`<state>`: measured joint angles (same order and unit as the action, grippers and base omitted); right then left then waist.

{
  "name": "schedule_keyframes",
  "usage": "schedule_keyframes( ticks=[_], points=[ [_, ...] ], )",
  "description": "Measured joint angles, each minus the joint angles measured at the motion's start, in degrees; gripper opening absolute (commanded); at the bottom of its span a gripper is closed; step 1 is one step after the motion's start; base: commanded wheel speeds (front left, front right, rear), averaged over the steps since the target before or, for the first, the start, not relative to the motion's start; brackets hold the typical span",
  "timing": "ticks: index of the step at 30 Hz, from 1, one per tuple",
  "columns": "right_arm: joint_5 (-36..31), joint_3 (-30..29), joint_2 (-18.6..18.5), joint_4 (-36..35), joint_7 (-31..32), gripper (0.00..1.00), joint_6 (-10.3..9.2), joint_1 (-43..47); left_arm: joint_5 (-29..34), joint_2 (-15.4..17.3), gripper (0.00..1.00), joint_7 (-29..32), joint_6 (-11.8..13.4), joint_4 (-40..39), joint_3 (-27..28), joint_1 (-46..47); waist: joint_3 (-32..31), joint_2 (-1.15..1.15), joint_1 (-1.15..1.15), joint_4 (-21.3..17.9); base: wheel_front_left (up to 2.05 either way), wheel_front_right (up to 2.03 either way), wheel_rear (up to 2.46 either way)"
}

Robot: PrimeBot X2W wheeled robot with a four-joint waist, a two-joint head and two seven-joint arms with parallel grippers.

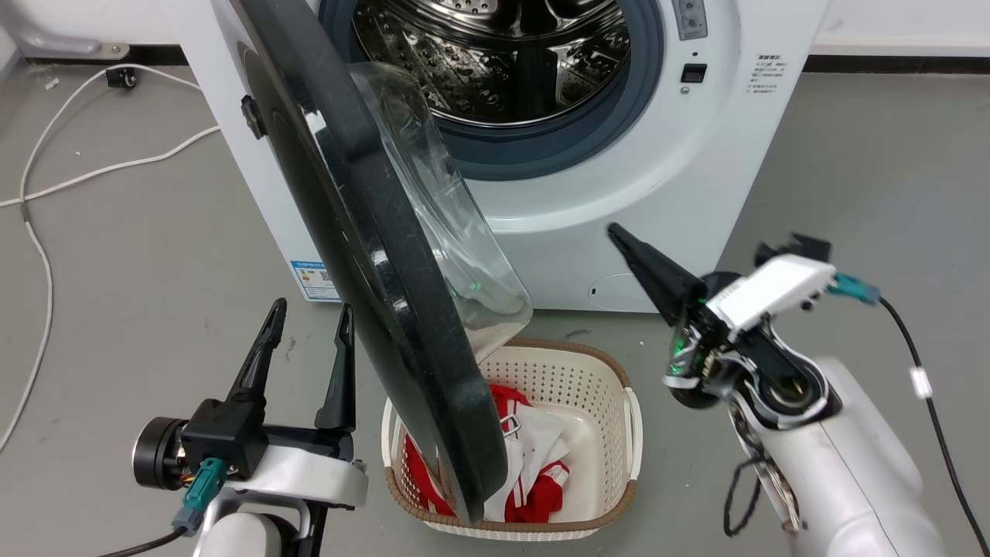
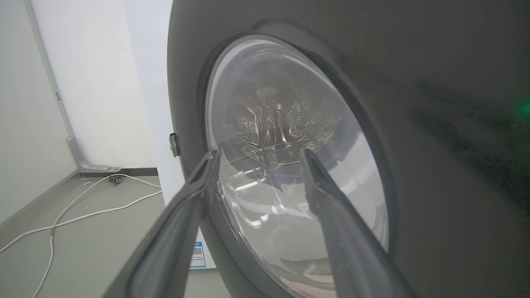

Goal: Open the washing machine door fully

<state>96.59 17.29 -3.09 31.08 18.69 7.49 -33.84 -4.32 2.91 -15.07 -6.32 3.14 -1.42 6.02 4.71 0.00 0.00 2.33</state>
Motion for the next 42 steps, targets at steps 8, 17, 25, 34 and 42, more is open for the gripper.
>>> schedule_keyframes(
  ticks=[8, 17, 25, 34, 42],
  points=[
    [-2.01, -5.14, -2.49, -3.26, -11.88, 1.0, 0.0, 8.77, 0.04, 0.01, 1.0, 0.0, -0.08, 0.49, 0.45, -0.52, -1.05, 0.0, 0.0, -0.9, 0.0, 0.0, 0.0],
    [-23.6, -3.55, -7.49, -8.45, -31.12, 1.0, 0.0, 16.54, -0.04, 0.01, 1.0, 0.0, -0.22, 0.83, 0.76, -1.09, -1.87, 0.0, 0.0, -1.55, 0.0, 0.0, 0.0],
    [-62.33, -17.92, -5.75, -19.6, -33.78, 1.0, 0.0, 21.45, 0.01, -0.01, 1.0, 0.0, -0.2, 0.67, 1.62, -1.2, -1.76, 0.0, 0.0, -2.17, 0.0, 0.0, 0.0],
    [-91.79, -20.33, -0.55, -33.82, -32.66, 1.0, 0.02, 29.12, 0.52, -0.01, 1.0, 0.0, -0.23, 0.57, 2.38, -1.08, -1.59, 0.0, 0.0, -2.14, 0.0, 0.0, 0.0],
    [-96.7, -18.56, 0.07, -37.27, -29.19, 1.0, 0.02, 34.94, 1.05, -0.01, 1.0, 0.0, -0.31, 0.43, 2.75, -1.01, -1.78, 0.0, 0.0, -2.17, 0.0, 0.0, 0.0]
  ],
)
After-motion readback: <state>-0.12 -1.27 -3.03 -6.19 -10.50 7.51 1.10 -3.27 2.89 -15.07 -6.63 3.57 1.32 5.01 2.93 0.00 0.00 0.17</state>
